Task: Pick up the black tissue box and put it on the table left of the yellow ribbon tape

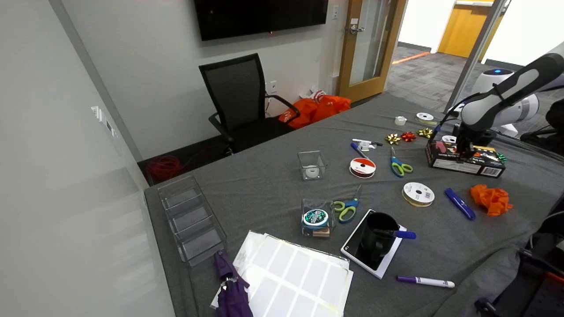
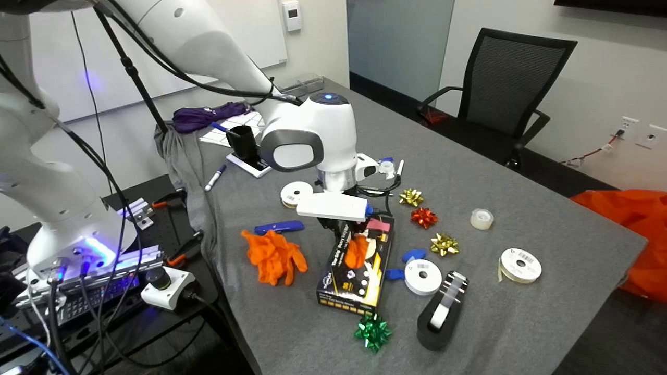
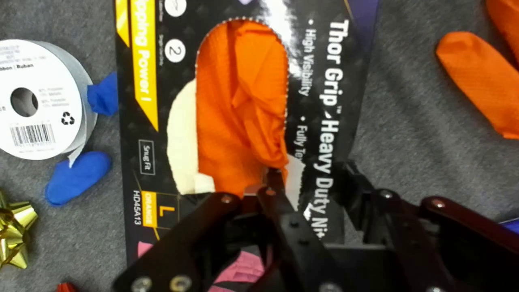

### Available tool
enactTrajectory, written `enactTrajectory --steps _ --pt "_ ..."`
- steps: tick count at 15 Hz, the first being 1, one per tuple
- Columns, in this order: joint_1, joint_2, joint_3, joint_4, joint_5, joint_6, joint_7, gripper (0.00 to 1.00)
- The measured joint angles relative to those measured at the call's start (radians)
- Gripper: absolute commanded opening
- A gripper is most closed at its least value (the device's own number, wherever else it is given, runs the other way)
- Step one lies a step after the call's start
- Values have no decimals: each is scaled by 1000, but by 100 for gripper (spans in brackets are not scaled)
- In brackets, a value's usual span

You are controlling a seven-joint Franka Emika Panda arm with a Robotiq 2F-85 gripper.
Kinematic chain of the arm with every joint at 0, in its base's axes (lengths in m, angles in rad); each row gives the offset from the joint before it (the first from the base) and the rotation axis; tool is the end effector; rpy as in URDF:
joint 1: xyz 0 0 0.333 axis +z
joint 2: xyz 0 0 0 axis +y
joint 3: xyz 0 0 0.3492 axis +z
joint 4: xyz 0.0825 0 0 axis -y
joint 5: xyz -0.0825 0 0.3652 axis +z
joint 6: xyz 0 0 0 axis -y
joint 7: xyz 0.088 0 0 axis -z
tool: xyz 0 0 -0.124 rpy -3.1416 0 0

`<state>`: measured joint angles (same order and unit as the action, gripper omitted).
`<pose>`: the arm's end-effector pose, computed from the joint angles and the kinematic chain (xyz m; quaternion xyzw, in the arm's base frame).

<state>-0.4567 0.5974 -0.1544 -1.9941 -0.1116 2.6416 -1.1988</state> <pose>0.5119 -0.3512 0.1914 0.9344 0.3481 -0.0393 0.0647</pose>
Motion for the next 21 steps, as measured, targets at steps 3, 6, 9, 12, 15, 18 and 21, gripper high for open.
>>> enactTrajectory --steps 3,6,9,12,15,18,21 --pt "5 -5 5 1 2 -3 31 14" --pt "20 -23 18 0 5 -12 88 14" --pt "58 -53 21 -4 4 -33 166 14" --pt "103 -93 20 -8 -1 -80 248 14" --pt "144 -132 20 -10 -4 -135 327 14" --pt "182 -170 26 -11 -3 -186 410 14" --pt "222 -201 43 -7 -2 -235 519 14"
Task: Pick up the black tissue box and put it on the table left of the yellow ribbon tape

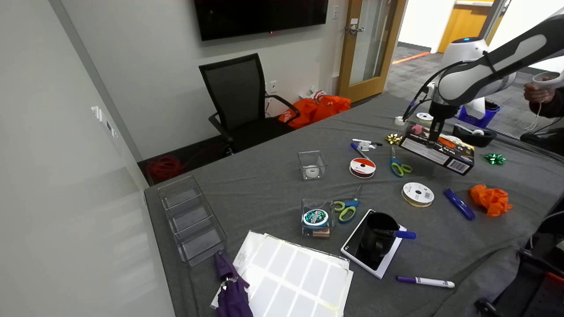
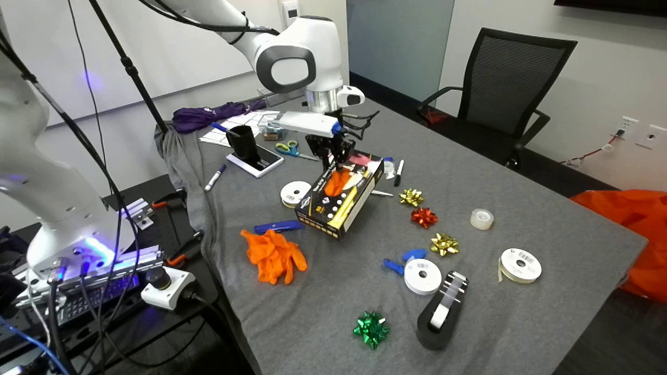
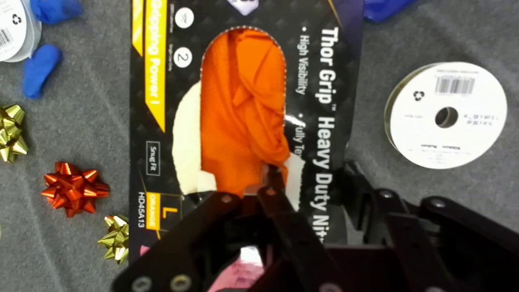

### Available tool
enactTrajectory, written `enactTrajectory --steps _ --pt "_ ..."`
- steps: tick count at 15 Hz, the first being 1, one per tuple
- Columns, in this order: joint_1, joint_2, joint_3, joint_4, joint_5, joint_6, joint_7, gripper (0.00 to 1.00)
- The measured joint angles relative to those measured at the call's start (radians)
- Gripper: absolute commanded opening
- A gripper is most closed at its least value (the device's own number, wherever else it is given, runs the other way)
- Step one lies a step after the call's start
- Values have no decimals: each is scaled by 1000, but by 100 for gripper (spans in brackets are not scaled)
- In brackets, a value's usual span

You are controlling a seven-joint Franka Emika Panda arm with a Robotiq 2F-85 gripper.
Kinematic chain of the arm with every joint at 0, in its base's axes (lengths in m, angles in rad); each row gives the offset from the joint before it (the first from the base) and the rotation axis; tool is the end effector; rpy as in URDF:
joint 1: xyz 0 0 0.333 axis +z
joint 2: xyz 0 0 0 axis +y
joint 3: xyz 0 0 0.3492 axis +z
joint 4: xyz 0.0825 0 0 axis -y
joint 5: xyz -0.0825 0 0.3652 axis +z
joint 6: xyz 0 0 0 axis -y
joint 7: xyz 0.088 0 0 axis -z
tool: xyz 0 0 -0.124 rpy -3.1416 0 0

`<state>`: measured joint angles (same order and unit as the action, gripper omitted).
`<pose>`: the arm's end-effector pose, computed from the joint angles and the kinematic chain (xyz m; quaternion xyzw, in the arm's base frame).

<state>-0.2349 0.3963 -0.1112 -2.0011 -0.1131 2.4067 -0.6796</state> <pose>0.5727 -0.2051 0.2889 0.9757 0.2110 -0.0247 0.0543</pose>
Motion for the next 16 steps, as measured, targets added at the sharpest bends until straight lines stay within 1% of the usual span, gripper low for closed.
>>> enactTrajectory --steps 4,8,13,16 --pt "53 -26 16 5 0 -104 159 14" --pt "75 -28 20 -13 -1 -182 270 14" --pt "69 -73 17 -109 8 -204 286 14" --pt "68 -114 18 -162 60 -204 281 14"
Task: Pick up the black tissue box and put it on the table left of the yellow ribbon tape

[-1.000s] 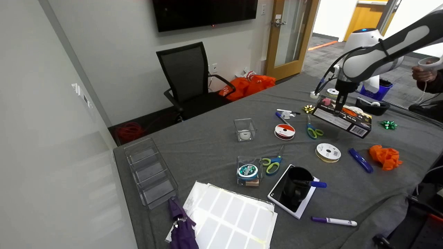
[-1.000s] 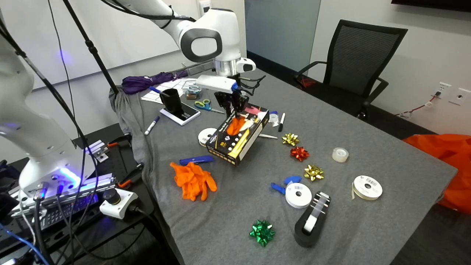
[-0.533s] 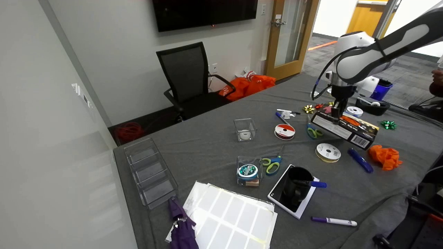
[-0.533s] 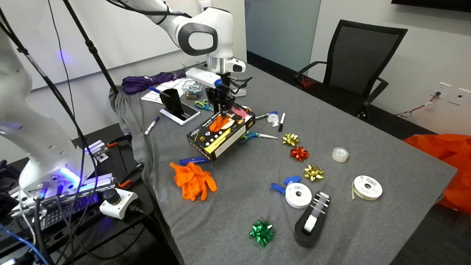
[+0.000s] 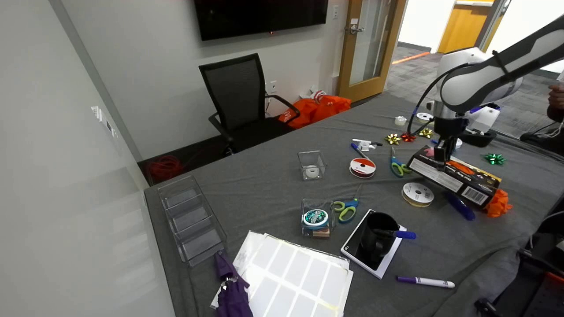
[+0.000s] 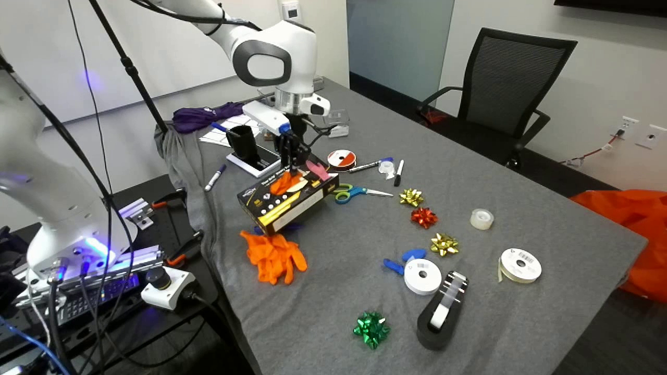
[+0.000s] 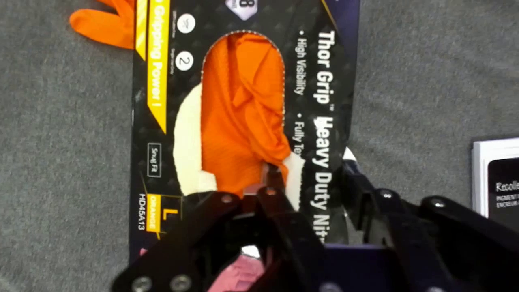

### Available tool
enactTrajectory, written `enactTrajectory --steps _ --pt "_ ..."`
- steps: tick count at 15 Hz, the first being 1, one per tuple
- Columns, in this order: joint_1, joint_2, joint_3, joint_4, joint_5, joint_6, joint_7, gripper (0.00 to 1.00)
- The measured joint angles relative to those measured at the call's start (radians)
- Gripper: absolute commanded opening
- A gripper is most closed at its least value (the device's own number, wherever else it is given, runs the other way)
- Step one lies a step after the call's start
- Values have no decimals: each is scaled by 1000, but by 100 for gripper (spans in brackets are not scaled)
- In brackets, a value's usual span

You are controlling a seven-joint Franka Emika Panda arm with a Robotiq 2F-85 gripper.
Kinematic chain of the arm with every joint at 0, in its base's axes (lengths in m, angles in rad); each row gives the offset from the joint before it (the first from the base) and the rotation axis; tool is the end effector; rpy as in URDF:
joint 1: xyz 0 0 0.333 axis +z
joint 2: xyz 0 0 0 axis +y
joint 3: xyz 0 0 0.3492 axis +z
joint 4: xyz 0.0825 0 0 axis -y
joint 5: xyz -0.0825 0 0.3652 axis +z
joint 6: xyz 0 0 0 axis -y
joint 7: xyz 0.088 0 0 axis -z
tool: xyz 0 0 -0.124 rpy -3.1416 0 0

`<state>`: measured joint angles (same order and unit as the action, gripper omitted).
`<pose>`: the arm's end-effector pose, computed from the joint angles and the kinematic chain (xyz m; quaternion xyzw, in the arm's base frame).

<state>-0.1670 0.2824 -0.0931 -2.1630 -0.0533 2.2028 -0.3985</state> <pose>0.5115 -0.1382 0.2773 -0.9884 -0.0870 0.1246 0.0082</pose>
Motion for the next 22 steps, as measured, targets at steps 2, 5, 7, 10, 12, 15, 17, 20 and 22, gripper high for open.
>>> enactTrajectory --steps 2,5,7,10,12,15,17,20,22 --pt "1 -23 8 -21 47 0 -3 14" --pt "19 -45 29 -26 69 1 34 14" --pt "43 -57 46 -26 70 2 78 14" --pt "88 -67 70 -26 68 3 150 14" --pt "120 -66 84 -26 64 2 201 14" --pt "162 -59 103 -26 61 1 255 14" --pt "182 -47 110 -25 53 3 281 14" --pt "196 -13 112 -17 32 14 304 39" --pt "196 2 112 -17 31 15 304 39"
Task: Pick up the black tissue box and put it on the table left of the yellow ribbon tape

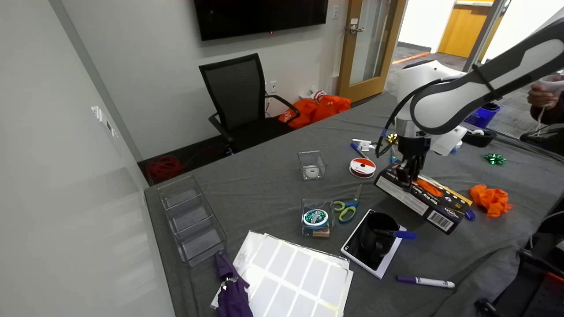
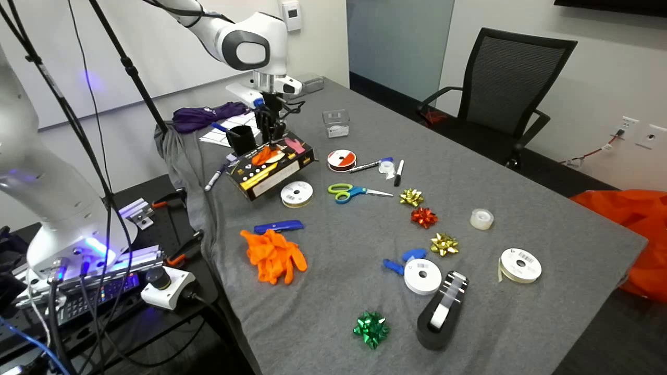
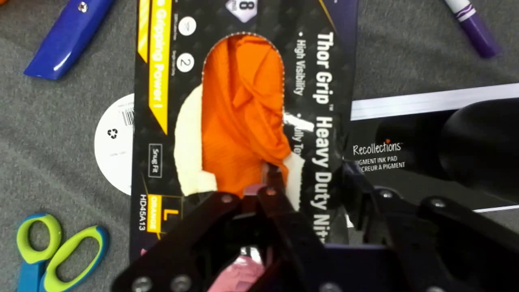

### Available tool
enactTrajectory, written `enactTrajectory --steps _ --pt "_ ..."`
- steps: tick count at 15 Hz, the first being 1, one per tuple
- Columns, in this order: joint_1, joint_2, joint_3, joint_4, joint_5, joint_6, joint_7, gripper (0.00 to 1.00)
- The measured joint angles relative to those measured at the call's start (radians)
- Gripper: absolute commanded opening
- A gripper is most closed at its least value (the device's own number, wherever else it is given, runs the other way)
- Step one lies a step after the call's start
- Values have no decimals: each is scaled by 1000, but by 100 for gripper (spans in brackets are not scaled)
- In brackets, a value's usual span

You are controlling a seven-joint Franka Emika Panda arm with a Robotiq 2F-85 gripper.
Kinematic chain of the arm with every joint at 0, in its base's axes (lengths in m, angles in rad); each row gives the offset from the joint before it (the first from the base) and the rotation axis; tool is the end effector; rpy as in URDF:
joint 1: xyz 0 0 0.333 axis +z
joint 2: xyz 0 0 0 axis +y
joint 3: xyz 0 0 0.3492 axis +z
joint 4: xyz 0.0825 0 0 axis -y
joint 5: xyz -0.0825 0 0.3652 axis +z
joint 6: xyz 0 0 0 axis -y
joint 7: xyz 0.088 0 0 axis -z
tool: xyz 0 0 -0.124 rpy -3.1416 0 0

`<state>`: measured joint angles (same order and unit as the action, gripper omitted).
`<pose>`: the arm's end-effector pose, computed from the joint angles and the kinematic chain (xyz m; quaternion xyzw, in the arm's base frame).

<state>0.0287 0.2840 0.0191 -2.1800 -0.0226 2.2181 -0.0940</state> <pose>0.5249 0.0240 0.2706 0.9894 0.0781 -0.1227 0.0026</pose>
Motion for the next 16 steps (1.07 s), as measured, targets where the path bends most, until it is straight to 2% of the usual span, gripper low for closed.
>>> enactTrajectory --steps 2,3,8,16 --pt "0 1 0 0 0 0 0 39" --pt "0 1 0 0 0 0 0 14" --pt "0 22 1 5 1 0 -5 14" --pt "3 144 35 53 11 6 -42 14"
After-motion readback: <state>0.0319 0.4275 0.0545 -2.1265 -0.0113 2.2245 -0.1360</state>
